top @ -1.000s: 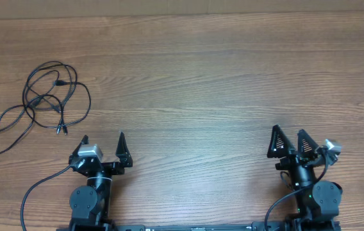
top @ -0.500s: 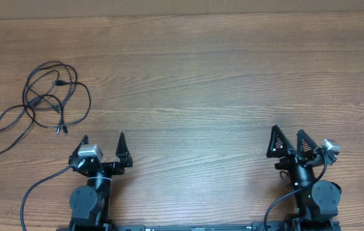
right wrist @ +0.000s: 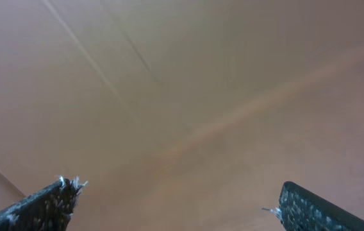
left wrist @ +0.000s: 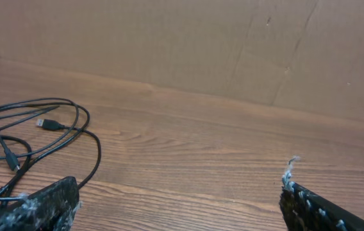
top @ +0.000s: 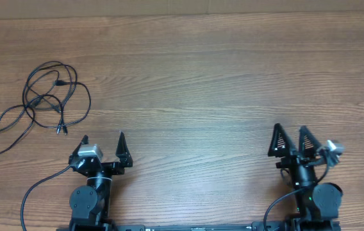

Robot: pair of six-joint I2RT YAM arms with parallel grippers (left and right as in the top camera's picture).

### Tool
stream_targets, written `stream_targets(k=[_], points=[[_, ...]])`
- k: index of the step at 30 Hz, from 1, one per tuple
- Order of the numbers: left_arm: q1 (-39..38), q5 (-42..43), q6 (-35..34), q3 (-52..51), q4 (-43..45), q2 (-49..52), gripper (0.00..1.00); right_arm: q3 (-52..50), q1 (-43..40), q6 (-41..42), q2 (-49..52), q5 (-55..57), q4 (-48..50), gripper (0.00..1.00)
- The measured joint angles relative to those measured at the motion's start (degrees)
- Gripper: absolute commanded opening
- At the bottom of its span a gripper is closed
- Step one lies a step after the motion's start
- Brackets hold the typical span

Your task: Untangle cables

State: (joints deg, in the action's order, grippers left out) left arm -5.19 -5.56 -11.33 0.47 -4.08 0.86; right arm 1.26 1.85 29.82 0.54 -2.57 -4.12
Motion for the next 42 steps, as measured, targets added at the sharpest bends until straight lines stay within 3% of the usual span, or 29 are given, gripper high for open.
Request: stream_targets(k=[22,29,36,39,42], points=[[0.0,0.0,0.0,0.0,0.0,0.0,1.0,-0.22,0.0,0.0,0.09,0.0,-0.79,1.0],[0.0,0.0,0.0,0.0,0.0,0.0,1.0,-0.22,-0.02,-1.18,0.09,-0.02,5.73,1.0],[0.0,0.0,0.0,0.0,0.0,0.0,1.0,-0.22,-0.11,-19.06,0.09,-4.61,6.58,1.0],[0.0,0.0,-0.02,0.0,0.0,0.0,1.0,-0.22,-0.24,-29.46,0.04,-7.58,2.54,1.0],[0.0,0.0,-0.02,0.0,0.0,0.0,1.0,-0.22,-0.28,-34.12,0.09,-8.81,0.42,1.0]])
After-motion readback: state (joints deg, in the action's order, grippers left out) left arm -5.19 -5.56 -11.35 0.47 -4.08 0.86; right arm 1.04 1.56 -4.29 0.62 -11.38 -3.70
